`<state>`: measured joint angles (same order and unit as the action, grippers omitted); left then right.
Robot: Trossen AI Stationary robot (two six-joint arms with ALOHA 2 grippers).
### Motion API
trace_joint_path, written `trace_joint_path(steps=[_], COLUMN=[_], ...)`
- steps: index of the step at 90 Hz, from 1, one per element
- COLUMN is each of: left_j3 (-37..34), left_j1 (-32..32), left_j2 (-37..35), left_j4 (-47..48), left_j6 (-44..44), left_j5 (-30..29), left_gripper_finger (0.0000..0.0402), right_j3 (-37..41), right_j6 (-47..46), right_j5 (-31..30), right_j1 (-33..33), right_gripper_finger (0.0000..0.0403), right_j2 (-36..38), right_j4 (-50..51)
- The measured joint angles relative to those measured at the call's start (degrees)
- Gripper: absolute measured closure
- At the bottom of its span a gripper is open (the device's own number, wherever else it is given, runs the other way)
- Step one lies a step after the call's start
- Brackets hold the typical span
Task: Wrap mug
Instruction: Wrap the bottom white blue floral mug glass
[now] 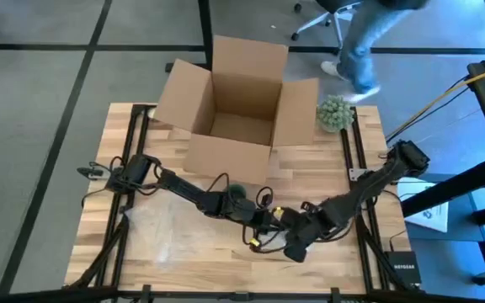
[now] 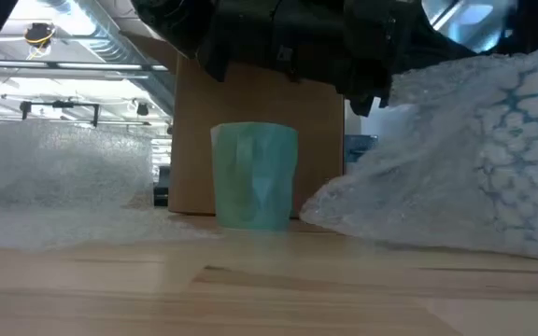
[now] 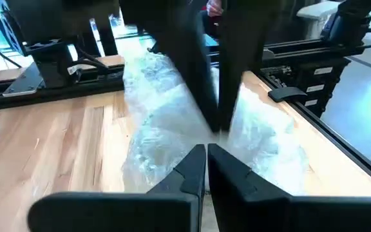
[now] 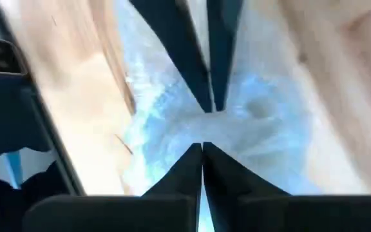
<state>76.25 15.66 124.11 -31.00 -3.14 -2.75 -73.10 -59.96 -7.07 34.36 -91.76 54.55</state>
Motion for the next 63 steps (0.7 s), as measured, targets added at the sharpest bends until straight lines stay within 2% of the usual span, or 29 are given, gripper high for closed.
trace_joint_path(steps=[12,19,43,63], left_j3=[0.0,0.0,0.0,0.0], left_j1=[0.0,0.0,0.0,0.0], left_j2=[0.0,0.0,0.0,0.0], left_j4=[0.0,0.0,0.1,0.1], left_j6=[0.0,0.0,0.1,-0.2], left_j5=[0.0,0.0,0.1,0.0], left_gripper_finger=[0.0402,0.0402,0.0402,0.0402], right_j3=[-3.0,-2.8,4.0,9.5], right_j6=[0.3,1.0,1.9,0.1], right_j5=[-11.5,-14.6,-11.3,-10.2], right_j1=[0.2,0.1,-0.2,-0.3], right_gripper_finger=[0.0403,0.0403,0.0403,0.0403], right_j2=[0.2,0.3,-0.3,0.0], right_j4=[4.3,3.6,-8.9,-14.8])
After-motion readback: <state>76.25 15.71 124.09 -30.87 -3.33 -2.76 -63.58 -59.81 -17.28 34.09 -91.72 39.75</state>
